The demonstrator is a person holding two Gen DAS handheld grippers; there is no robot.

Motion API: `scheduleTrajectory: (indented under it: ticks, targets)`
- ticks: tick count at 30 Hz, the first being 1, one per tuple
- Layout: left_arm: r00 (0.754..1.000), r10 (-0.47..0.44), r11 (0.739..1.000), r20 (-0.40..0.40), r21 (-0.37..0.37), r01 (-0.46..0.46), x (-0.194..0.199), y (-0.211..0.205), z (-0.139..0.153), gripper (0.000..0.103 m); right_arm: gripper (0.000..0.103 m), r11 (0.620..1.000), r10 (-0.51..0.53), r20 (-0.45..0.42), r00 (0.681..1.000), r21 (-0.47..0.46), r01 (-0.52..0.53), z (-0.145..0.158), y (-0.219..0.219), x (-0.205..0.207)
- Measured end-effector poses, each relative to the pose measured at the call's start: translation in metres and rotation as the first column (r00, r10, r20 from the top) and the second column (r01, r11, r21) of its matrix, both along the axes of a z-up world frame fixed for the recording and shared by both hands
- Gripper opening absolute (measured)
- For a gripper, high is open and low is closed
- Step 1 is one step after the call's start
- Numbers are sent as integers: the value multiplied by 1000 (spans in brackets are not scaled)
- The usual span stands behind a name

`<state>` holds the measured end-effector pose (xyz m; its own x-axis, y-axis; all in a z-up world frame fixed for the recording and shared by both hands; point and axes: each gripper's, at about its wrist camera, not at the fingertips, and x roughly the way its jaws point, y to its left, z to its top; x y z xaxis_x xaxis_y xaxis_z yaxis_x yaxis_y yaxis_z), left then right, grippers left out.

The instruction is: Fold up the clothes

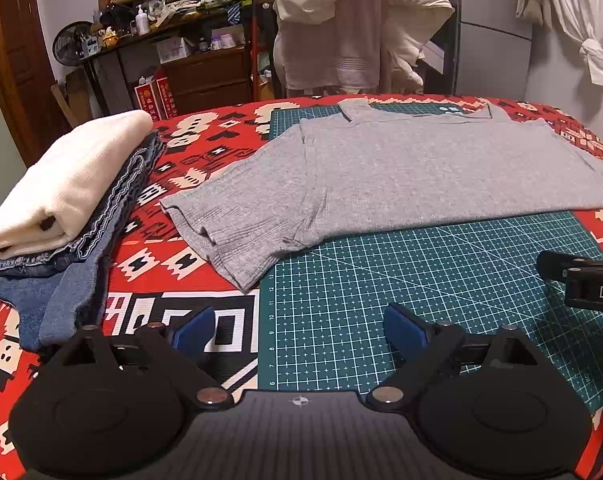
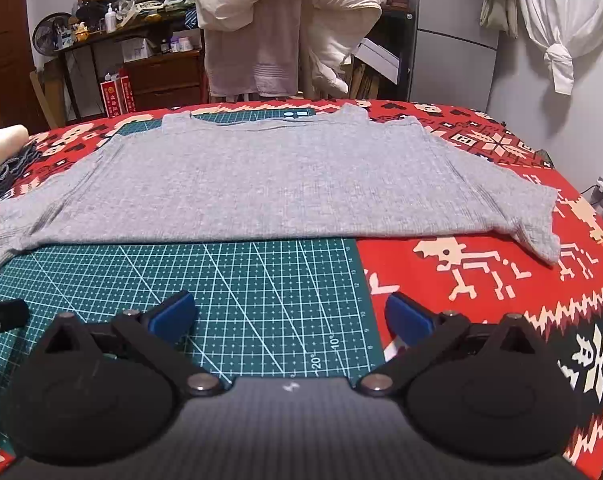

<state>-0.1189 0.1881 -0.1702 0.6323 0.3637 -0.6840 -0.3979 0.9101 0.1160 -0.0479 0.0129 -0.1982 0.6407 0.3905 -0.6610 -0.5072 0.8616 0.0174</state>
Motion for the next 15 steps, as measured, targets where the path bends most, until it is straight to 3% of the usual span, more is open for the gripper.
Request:
scheduleTrajectory:
  ticks: [2,7,15]
  targets:
    - [1000,12,1000,0,-3,-12,1,2,-2,103,103,1000,2,2,1000,-2,-2,-1,1,1]
    - [998,64,991,13,-120,-62,0,15,-4,103,103,1000,2,26,1000,9,-2,-3,-1,-1]
    - [997,55,993,53,-108,-49,-5,12,-8,103,103,1000,-18,24,1000,9,18,-2,1,-2]
